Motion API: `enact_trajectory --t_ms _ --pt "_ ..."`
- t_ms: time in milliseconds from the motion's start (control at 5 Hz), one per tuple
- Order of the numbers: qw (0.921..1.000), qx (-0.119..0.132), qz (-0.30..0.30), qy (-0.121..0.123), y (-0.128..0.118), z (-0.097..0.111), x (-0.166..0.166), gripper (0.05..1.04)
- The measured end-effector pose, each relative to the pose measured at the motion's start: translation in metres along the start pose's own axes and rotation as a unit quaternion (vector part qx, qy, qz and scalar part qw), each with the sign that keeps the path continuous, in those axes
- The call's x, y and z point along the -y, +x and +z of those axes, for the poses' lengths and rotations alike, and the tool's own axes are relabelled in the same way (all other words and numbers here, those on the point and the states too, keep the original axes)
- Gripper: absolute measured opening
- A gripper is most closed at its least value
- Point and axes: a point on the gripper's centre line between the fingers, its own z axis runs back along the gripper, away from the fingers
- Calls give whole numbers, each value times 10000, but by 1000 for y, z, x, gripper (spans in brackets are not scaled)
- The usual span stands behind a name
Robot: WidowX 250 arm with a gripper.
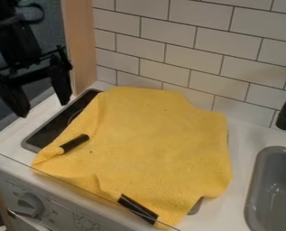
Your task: Unfold the cloth from right to left
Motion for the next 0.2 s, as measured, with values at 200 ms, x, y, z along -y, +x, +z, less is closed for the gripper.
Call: enact_trajectory --t_ms 200 --pt "10000 7 -25 1 0 0 0 999"
